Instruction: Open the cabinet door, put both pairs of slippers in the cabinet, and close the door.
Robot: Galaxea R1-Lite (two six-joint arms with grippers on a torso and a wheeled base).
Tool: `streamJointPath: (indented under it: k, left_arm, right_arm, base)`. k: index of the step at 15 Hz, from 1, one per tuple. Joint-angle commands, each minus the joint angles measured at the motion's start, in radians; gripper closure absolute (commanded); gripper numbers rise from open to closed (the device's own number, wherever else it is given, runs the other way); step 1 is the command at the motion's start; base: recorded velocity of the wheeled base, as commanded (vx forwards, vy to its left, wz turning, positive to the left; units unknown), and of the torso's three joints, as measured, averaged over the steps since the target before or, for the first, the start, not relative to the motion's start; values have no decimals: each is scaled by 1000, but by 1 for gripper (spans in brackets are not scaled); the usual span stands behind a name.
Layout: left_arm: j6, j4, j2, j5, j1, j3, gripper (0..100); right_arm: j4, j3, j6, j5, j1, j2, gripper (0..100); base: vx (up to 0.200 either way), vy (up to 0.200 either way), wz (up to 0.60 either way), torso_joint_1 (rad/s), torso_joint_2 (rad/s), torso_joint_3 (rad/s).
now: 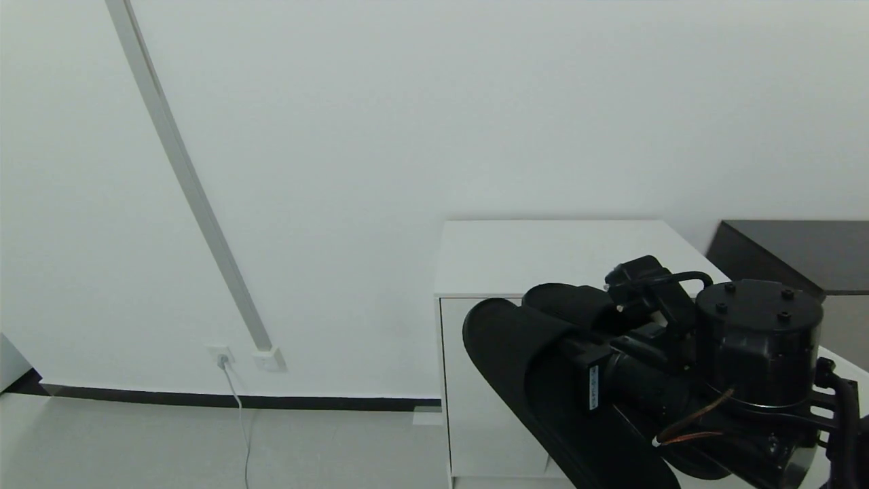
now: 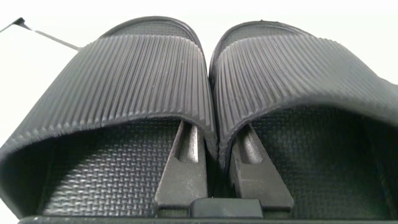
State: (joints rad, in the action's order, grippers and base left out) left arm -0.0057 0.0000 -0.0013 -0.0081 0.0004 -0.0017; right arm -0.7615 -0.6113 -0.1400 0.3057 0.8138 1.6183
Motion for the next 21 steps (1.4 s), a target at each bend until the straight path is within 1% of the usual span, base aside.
streamJointPath:
  k: [1, 7, 17, 21]
  left_arm:
    - [0, 0, 1, 0, 1, 0, 100]
    - [-2, 0, 1, 0, 0, 0, 100]
    - [-2, 0, 1, 0, 1, 0, 100]
    - [-2, 0, 1, 0, 1, 0, 100]
  right_arm:
    - [1, 4, 0, 1, 1, 3, 100]
    - [1, 7, 0, 1, 5, 3, 100]
    - [-7, 27, -1, 1, 4, -6, 100]
    - [-56, 54, 2, 1, 1, -1, 100]
  base:
    - [0, 0, 0, 0, 0, 0]
    - [0, 0, 0, 0, 0, 0]
    - [0, -200, 0, 4, 0, 2]
    - [0, -200, 0, 1, -1, 0]
